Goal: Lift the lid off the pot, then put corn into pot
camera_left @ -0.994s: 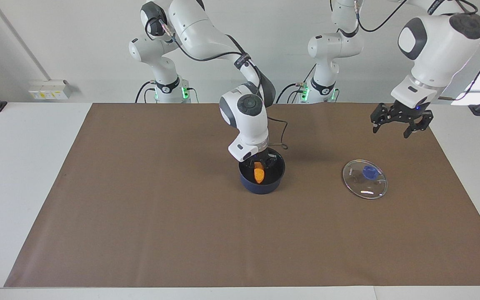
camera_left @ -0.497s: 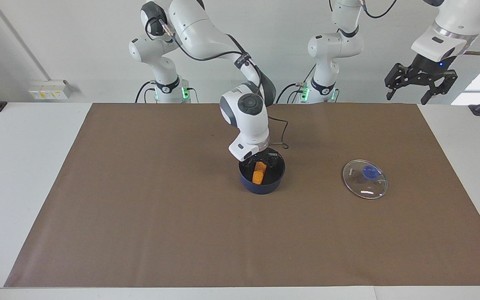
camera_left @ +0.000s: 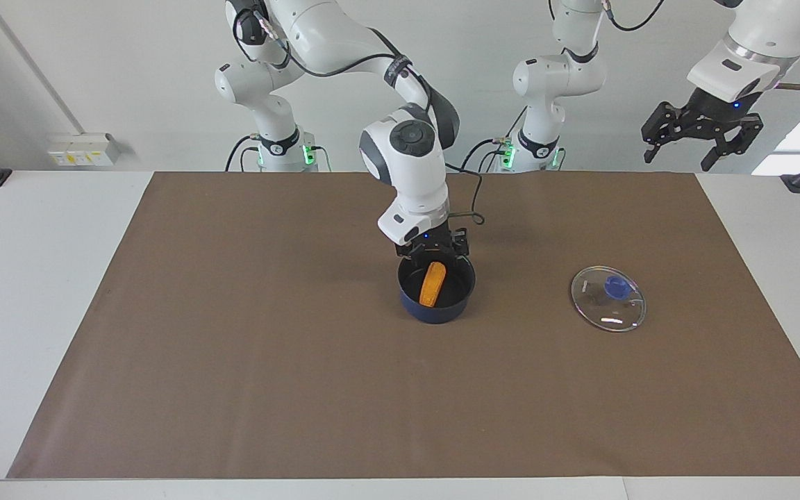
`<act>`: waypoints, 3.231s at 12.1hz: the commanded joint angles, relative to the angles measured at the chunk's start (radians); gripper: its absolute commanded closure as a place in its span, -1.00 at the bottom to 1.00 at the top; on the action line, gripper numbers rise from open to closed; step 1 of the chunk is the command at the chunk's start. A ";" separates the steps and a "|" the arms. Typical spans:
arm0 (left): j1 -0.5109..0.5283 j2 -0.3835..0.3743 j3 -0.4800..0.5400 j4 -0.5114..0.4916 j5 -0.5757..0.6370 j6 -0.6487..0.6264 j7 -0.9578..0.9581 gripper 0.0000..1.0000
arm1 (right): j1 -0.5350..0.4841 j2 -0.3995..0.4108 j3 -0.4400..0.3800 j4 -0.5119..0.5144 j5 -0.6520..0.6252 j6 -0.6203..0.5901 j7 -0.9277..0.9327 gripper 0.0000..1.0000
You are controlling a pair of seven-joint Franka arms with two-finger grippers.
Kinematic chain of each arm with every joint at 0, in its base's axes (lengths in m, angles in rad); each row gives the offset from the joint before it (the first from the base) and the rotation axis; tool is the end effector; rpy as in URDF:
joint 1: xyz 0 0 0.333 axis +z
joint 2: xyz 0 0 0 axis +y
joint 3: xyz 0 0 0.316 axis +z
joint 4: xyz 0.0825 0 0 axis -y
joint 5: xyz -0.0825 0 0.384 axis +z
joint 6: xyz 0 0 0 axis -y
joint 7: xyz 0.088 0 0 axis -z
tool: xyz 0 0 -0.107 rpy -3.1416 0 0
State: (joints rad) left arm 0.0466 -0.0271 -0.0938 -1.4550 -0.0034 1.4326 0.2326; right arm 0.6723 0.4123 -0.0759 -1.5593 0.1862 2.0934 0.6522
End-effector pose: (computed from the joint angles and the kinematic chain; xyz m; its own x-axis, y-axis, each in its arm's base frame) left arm 0.5301 -0.0263 0.6808 0.9610 -0.2766 0.0046 -0.2766 -0.9610 -0.0002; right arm 0.5606 0.4000 0.4213 0.9913 -0.1311 0.0079 -0.1274 -0.9748 -0.1830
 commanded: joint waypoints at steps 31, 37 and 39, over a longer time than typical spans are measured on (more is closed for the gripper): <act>-0.149 -0.002 0.129 0.087 -0.023 -0.078 -0.111 -1.00 | -0.565 -0.472 -0.050 0.025 -0.226 -0.625 -0.709 -1.00; -0.149 -0.007 0.129 0.082 -0.023 -0.084 -0.113 -1.00 | -0.563 -0.490 -0.048 0.022 -0.202 -0.641 -0.701 -1.00; -0.149 -0.008 0.129 0.082 -0.023 -0.086 -0.113 -1.00 | -0.566 -0.492 -0.050 0.021 -0.202 -0.639 -0.701 -1.00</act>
State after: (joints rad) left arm -0.0995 -0.0195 0.0296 -1.3675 -0.0258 1.3651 0.1300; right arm 0.1125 -0.0627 -0.1298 -1.5264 -0.0162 1.4673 -0.0290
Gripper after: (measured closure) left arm 0.000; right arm 0.000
